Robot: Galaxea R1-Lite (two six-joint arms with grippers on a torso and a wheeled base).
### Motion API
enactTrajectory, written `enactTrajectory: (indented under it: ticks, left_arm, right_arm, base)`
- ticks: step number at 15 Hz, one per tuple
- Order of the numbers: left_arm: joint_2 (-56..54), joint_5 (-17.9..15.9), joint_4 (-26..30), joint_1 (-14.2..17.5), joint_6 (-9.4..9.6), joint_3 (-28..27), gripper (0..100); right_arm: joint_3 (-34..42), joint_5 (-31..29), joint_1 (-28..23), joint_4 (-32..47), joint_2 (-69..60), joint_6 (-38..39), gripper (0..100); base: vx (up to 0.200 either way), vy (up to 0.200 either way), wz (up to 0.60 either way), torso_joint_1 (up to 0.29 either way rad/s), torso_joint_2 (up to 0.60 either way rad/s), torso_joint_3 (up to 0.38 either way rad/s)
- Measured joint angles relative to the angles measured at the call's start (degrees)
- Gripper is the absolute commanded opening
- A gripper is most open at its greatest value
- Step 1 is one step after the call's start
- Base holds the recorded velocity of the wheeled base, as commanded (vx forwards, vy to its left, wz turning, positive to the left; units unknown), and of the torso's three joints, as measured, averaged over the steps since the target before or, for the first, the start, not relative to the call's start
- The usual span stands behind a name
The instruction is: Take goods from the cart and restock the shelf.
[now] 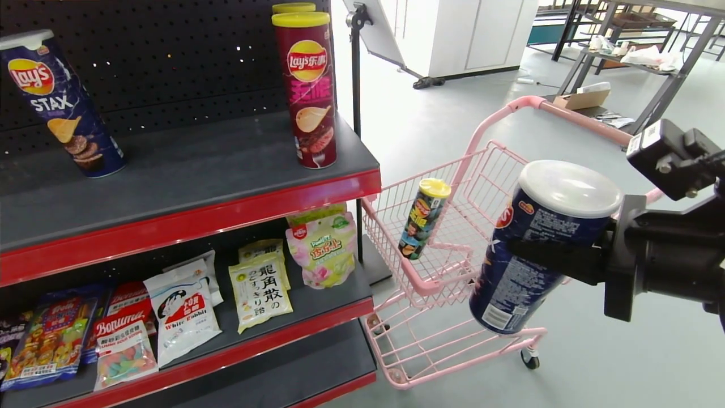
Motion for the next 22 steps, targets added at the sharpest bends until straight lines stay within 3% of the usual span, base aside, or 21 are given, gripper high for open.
enactTrajectory:
  ticks: [8, 16, 22]
  left_arm:
    - [0.0, 0.0, 0.0, 0.0, 0.00, 0.0, 100]
    - [0.0, 0.0, 0.0, 0.0, 0.00, 0.0, 100]
    - [0.0, 0.0, 0.0, 0.0, 0.00, 0.0, 100]
  right_arm:
    - [-0.8, 0.1, 0.1, 0.0, 0.4, 0.1, 0]
    - [-0.9, 0.0, 0.1, 0.0, 0.5, 0.5, 0]
    - [0.1, -0.3, -0.1, 0.3, 0.3, 0.6, 0]
  base:
    - [0.000, 0.000, 0.00, 0.202, -0.56, -0.359]
    - [0.000, 0.000, 0.00, 0.122, -0.31, -0.185]
    - [0.000, 0.000, 0.60, 0.010, -0.01, -0.009]
